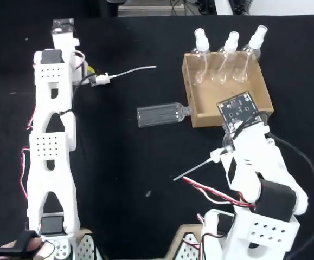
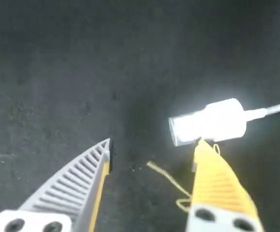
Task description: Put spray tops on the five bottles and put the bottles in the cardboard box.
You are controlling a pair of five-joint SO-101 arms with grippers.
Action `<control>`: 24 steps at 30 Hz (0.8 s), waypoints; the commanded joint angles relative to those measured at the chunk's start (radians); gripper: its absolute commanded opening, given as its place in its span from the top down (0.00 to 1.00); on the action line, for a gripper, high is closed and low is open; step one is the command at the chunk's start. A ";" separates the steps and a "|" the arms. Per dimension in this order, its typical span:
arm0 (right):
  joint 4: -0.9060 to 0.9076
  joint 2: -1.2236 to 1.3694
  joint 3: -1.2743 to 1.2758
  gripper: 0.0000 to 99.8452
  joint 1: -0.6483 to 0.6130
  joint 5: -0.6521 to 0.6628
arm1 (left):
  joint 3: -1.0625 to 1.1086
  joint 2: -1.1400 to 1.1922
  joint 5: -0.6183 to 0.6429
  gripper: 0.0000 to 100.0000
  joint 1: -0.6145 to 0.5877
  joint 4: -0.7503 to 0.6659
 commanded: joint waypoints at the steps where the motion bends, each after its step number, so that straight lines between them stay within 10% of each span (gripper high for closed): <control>1: -0.003 -0.016 -0.012 0.99 0.012 0.006 | -0.079 -0.021 0.068 0.74 -0.008 0.008; 11: -0.003 -0.016 -0.008 0.99 0.012 0.006 | -0.077 -0.018 0.841 0.74 0.076 0.054; 24: -0.005 -0.016 -0.008 0.99 0.012 0.006 | -0.050 0.018 0.887 0.74 0.140 0.100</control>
